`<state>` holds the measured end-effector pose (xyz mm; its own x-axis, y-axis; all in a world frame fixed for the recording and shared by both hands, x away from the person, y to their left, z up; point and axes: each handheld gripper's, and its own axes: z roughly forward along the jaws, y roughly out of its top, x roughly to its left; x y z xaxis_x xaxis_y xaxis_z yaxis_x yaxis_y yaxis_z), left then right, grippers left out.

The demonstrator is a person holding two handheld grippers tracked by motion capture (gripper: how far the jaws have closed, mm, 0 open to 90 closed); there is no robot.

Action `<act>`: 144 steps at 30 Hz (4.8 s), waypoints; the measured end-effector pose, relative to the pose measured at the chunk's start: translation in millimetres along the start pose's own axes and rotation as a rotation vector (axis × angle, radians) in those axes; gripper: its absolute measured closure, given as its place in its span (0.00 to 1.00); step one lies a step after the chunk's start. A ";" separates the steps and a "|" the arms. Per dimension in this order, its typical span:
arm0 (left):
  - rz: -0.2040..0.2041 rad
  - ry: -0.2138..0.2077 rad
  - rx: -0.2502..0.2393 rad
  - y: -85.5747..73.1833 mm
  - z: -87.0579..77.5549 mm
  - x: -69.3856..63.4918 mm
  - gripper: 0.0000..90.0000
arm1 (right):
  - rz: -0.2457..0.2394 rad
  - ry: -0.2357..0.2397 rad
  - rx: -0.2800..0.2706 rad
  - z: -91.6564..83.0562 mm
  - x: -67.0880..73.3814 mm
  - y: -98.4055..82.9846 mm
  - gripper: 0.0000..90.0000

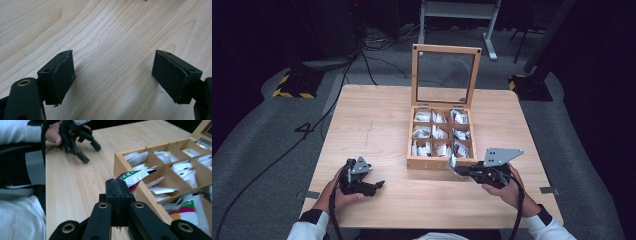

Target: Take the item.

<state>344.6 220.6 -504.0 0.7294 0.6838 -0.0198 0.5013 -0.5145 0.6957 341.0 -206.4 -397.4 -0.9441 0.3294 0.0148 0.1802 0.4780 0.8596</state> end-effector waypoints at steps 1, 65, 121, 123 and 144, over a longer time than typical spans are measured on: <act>0.000 0.000 0.000 0.0 0.0 0.0 0.21 | -0.001 0.005 0.010 2.0 1.1 -1.8 1.00; 0.000 0.001 0.002 0.1 0.1 0.0 0.20 | -0.119 0.097 0.208 59.2 39.1 -33.8 0.75; 0.034 0.049 -0.095 135.2 20.0 35.9 0.28 | 0.202 -0.449 0.025 -30.4 -118.9 3.8 0.42; 0.024 0.046 -0.104 146.0 24.9 38.5 0.28 | 0.233 -0.440 0.009 -28.7 -127.0 6.6 0.43; -0.115 0.123 -0.108 231.3 87.9 68.7 0.24 | 0.314 -0.484 0.037 18.6 -201.0 30.3 0.40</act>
<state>551.6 103.1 -407.6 0.6045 0.7963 -0.0197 0.5200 -0.3758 0.7671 541.4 -243.0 -383.8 -0.6114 0.7910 0.0239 0.4493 0.3221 0.8333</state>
